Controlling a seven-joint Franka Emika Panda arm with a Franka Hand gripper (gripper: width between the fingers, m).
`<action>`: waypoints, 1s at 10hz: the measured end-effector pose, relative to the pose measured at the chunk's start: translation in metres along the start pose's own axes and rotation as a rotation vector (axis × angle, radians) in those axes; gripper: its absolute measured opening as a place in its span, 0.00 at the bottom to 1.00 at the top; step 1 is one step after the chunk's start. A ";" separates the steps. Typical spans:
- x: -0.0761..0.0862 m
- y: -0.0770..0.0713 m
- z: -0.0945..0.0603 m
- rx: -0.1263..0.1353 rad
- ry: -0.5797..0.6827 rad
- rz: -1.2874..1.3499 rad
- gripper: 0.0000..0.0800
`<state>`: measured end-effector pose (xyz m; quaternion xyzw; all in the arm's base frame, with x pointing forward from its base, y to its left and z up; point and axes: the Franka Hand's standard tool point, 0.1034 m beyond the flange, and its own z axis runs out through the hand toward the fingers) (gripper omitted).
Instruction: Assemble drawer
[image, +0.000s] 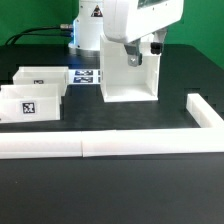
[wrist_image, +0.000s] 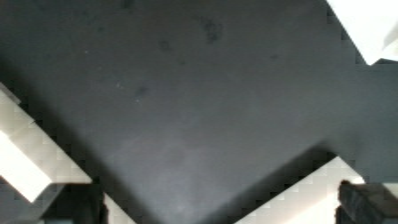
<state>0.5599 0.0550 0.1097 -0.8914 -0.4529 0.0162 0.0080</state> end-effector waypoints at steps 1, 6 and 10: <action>0.000 0.000 0.000 0.000 0.000 0.000 0.81; -0.006 -0.006 -0.004 -0.024 0.027 0.102 0.81; -0.022 -0.062 -0.027 -0.043 0.027 0.390 0.81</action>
Offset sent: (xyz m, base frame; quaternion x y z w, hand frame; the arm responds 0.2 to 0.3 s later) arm 0.0000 0.0000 0.0000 0.0000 0.0000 0.0000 1.0000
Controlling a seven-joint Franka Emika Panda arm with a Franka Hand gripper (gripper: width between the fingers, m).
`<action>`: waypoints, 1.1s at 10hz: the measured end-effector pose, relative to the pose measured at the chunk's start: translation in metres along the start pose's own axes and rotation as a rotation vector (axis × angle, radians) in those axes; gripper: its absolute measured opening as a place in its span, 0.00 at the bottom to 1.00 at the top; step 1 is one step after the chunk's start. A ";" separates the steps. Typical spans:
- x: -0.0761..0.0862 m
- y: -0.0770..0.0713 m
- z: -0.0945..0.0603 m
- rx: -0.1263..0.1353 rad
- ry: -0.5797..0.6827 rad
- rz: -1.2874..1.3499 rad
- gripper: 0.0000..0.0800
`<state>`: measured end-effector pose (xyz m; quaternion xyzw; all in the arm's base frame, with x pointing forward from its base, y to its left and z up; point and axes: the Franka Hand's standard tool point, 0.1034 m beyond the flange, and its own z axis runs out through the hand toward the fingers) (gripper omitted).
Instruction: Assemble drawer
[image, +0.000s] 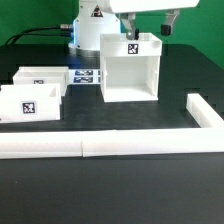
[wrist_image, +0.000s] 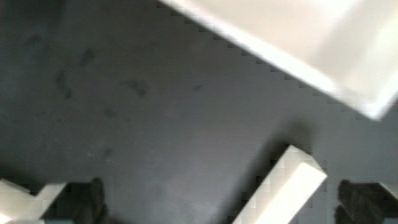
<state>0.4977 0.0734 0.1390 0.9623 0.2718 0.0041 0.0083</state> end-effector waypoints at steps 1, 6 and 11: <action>-0.001 0.001 -0.005 -0.005 0.007 -0.013 0.81; -0.011 -0.005 -0.005 -0.010 0.017 0.131 0.81; -0.039 -0.036 -0.003 0.008 -0.034 0.379 0.81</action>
Offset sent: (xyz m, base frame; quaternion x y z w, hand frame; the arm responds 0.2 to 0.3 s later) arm 0.0000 0.0000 0.0000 0.0000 0.0000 0.0000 1.0000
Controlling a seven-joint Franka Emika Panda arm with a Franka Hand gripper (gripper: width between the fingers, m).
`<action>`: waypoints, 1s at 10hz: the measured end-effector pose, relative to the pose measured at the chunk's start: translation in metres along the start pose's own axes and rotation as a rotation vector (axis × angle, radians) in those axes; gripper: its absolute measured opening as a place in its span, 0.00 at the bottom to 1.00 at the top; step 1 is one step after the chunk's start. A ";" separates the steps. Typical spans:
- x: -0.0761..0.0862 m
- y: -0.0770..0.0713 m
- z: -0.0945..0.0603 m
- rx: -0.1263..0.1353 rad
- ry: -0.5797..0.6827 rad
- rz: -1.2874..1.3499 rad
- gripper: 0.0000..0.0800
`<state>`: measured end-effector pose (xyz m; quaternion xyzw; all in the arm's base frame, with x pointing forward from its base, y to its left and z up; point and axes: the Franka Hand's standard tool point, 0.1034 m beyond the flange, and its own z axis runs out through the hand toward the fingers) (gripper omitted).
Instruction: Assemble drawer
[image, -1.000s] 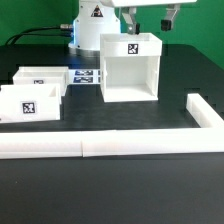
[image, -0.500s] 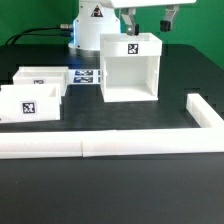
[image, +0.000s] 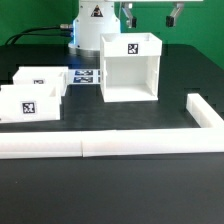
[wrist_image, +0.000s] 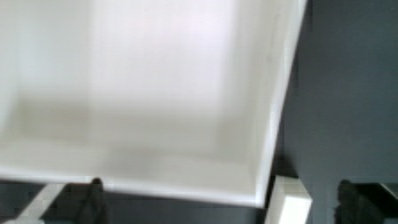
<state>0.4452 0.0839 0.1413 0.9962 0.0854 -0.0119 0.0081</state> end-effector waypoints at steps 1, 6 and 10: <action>0.000 0.000 0.000 0.000 0.000 0.000 0.81; -0.021 -0.021 0.020 0.039 0.021 0.037 0.81; -0.040 -0.031 0.037 0.035 0.006 0.037 0.81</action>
Offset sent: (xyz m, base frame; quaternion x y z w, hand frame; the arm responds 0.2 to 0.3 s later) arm -0.0265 0.0193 -0.0134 0.0580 0.0207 0.0772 0.9951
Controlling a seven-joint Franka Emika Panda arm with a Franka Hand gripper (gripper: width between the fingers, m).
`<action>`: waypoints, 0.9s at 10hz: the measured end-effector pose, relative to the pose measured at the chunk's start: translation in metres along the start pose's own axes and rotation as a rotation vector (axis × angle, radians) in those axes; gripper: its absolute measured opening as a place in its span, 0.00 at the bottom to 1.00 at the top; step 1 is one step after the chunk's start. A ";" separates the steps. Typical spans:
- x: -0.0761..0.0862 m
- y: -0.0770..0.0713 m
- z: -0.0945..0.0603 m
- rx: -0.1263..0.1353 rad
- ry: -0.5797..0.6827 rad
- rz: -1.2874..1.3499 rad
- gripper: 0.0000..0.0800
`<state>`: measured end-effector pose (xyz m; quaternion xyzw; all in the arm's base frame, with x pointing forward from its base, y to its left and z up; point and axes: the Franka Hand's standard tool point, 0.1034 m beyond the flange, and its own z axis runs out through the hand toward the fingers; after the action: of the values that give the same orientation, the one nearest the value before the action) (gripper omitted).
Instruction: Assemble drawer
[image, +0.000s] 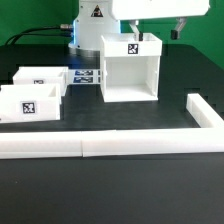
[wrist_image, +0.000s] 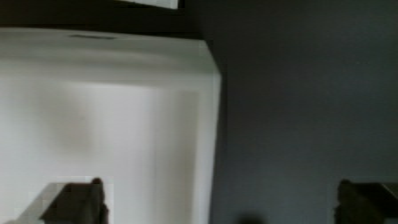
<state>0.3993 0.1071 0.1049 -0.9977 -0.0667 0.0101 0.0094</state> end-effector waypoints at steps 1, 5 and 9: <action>-0.001 0.000 0.002 0.001 -0.004 0.000 0.81; -0.001 0.000 0.002 0.001 -0.005 0.000 0.29; -0.001 0.000 0.002 0.001 -0.005 0.000 0.05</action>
Offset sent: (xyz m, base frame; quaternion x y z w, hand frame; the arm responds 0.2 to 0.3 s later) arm 0.0000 0.0000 0.0000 0.0000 0.0000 0.0000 1.0000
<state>0.3983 0.1066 0.1029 -0.9977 -0.0666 0.0127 0.0097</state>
